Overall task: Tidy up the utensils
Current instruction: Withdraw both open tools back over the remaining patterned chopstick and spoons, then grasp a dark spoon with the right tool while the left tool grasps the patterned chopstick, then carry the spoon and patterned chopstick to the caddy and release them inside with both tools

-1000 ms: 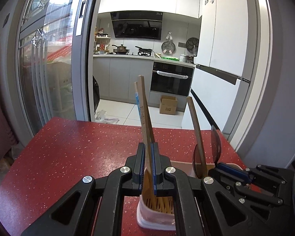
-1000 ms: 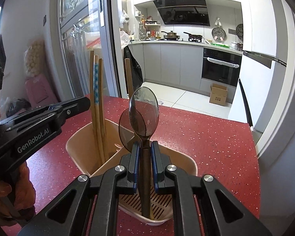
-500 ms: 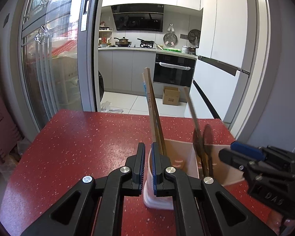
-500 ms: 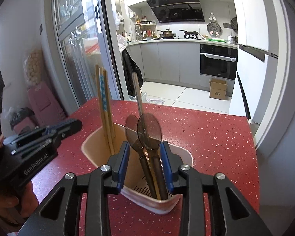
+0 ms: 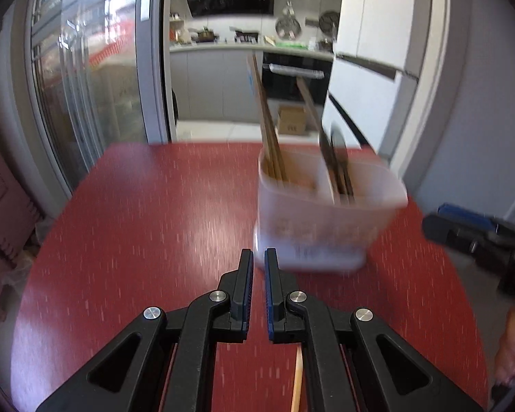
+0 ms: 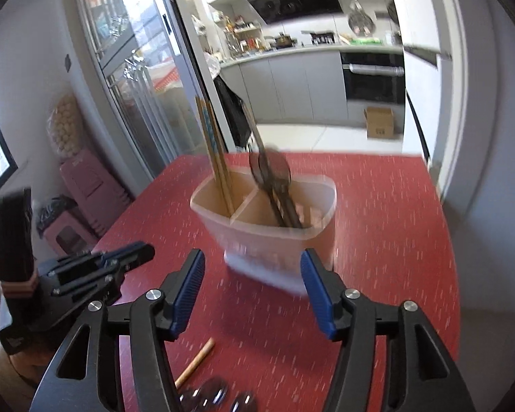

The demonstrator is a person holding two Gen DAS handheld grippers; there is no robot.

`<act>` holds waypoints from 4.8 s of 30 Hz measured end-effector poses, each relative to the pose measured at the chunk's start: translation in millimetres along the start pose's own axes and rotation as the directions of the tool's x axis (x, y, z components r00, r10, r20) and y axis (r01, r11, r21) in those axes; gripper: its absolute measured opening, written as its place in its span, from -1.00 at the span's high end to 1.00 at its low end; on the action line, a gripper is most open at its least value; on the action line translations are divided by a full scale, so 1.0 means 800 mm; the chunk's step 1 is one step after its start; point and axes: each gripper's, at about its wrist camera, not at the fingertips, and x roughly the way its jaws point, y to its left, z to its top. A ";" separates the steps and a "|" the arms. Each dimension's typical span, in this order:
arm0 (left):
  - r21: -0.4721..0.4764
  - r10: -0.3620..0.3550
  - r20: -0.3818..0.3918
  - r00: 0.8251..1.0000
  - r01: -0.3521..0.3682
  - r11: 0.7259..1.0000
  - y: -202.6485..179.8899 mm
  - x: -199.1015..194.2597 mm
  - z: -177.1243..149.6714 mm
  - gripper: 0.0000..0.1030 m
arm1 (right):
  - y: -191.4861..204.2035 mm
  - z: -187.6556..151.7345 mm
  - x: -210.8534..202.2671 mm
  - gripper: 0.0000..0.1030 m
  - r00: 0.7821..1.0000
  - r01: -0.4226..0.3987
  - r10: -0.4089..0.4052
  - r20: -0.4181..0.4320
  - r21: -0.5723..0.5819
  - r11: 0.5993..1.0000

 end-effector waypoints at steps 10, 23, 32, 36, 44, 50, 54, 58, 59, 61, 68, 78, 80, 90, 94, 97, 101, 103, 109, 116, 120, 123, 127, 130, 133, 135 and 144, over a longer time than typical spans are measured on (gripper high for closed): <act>-0.049 -0.031 -0.138 0.990 0.024 0.999 0.005 -0.031 -0.108 0.32 | -0.009 -0.099 -0.023 -0.25 0.986 0.090 -0.069 -0.155 0.131 0.987; -0.074 -0.055 -0.184 0.981 0.042 0.996 0.009 -0.058 -0.178 0.32 | -0.011 -0.185 -0.060 -0.48 0.965 0.187 -0.136 -0.225 0.223 0.957; -0.107 -0.043 -0.167 0.985 0.026 0.994 0.023 -0.067 -0.192 -1.00 | -0.011 -0.199 -0.075 -0.58 0.960 0.219 -0.165 -0.224 0.240 0.946; -0.073 -0.033 -0.151 0.988 0.022 0.997 0.022 -0.065 -0.191 -1.00 | -0.009 -0.199 -0.077 -0.71 0.964 0.216 -0.165 -0.207 0.254 0.943; -0.070 -0.042 -0.197 0.980 0.029 0.997 0.029 -0.047 -0.198 -1.00 | 0.000 -0.204 -0.072 -0.73 0.968 0.196 -0.146 -0.206 0.246 0.949; -0.060 -0.033 -0.209 0.977 0.021 0.998 0.033 -0.042 -0.195 -1.00 | 0.004 -0.204 -0.058 -0.73 0.948 0.223 -0.164 -0.271 0.203 0.954; -0.034 0.013 -0.201 0.980 -0.020 0.999 0.037 -0.047 -0.193 -1.00 | 0.004 -0.205 -0.050 -0.73 0.938 0.235 -0.171 -0.302 0.188 0.954; -0.020 0.041 -0.210 0.977 -0.046 0.999 0.045 -0.042 -0.191 -1.00 | 0.004 -0.207 -0.042 -0.73 0.929 0.237 -0.168 -0.329 0.182 0.955; -0.027 0.039 -0.215 0.976 -0.046 0.999 0.050 -0.043 -0.195 -1.00 | 0.005 -0.208 -0.041 -0.73 0.927 0.238 -0.169 -0.336 0.176 0.955; -0.043 0.004 -0.236 0.972 -0.014 0.999 0.056 -0.039 -0.197 -1.00 | 0.006 -0.209 -0.036 -0.73 0.920 0.243 -0.173 -0.351 0.164 0.956; -0.063 -0.050 -0.261 0.964 0.034 0.997 0.057 -0.035 -0.201 -1.00 | 0.012 -0.208 -0.018 -0.73 0.890 0.275 -0.209 -0.404 0.113 0.955; -0.079 -0.040 -0.242 0.970 0.022 0.997 0.068 -0.039 -0.200 -1.00 | 0.019 -0.199 0.017 -0.73 0.851 0.278 -0.218 -0.478 0.056 0.959; -0.083 -0.051 -0.248 0.967 0.031 0.996 0.070 -0.037 -0.200 -1.00 | 0.021 -0.197 0.026 -0.71 0.846 0.273 -0.214 -0.489 0.052 0.960; 0.008 -0.030 -0.312 0.950 0.034 0.999 0.049 -0.013 -0.203 -1.00 | 0.051 -0.194 0.069 -0.18 0.777 0.307 -0.304 -0.552 -0.089 0.947; 0.055 -0.015 -0.325 0.946 0.034 0.998 0.037 -0.006 -0.197 -1.00 | 0.055 -0.191 0.072 0.11 0.774 0.299 -0.297 -0.559 -0.090 0.950; 0.085 -0.007 -0.340 0.940 0.038 0.996 0.030 0.000 -0.194 -1.00 | 0.055 -0.191 0.069 0.72 0.779 0.288 -0.285 -0.558 -0.086 0.954; 0.092 -0.021 -0.370 0.929 0.059 0.994 0.023 0.011 -0.190 -1.00 | 0.050 -0.193 0.063 0.76 0.793 0.272 -0.263 -0.549 -0.067 0.960; 0.110 -0.003 -0.378 0.926 0.048 0.993 0.019 0.015 -0.187 -1.00 | 0.049 -0.195 0.061 0.76 0.802 0.264 -0.260 -0.538 -0.071 0.962; 0.120 -0.004 -0.409 0.912 0.059 0.991 0.012 0.029 -0.175 -1.00 | 0.038 -0.198 0.044 0.76 0.827 0.224 -0.204 -0.523 -0.026 0.974; 0.154 0.010 -0.453 0.892 0.067 0.986 0.004 0.048 -0.160 -1.00 | 0.027 -0.196 0.035 0.75 0.850 0.175 -0.135 -0.509 0.033 0.984; 0.175 0.005 -0.480 0.877 0.090 0.980 -0.002 0.061 -0.147 -1.00 | 0.022 -0.188 0.019 0.75 0.869 0.153 -0.106 -0.483 0.059 0.987; 0.197 -0.003 -0.499 0.867 0.117 0.973 -0.011 0.063 -0.136 -1.00 | 0.016 -0.182 0.008 0.75 0.883 0.138 -0.085 -0.462 0.083 0.987; 0.243 -0.015 -0.534 0.845 0.171 0.955 -0.029 0.061 -0.124 -0.69 | 0.009 -0.176 -0.003 0.75 0.892 0.122 -0.062 -0.448 0.108 0.987; 0.268 -0.018 -0.553 0.833 0.198 0.943 -0.042 0.059 -0.116 -0.20 | 0.010 -0.175 -0.013 0.75 0.901 0.111 -0.049 -0.432 0.119 0.987; 0.254 -0.020 -0.553 0.833 0.192 0.948 -0.048 0.057 -0.112 0.30 | 0.004 -0.170 -0.021 0.75 0.908 0.104 -0.039 -0.416 0.134 0.986; 0.228 -0.036 -0.537 0.843 0.187 0.956 -0.047 0.052 -0.111 0.30 | 0.000 -0.170 -0.030 0.75 0.914 0.098 -0.032 -0.405 0.145 0.984; 0.179 -0.065 -0.337 0.939 0.132 0.975 -0.047 -0.025 -0.116 0.30 | -0.019 -0.165 -0.051 0.75 0.936 0.048 0.028 -0.351 0.205 0.978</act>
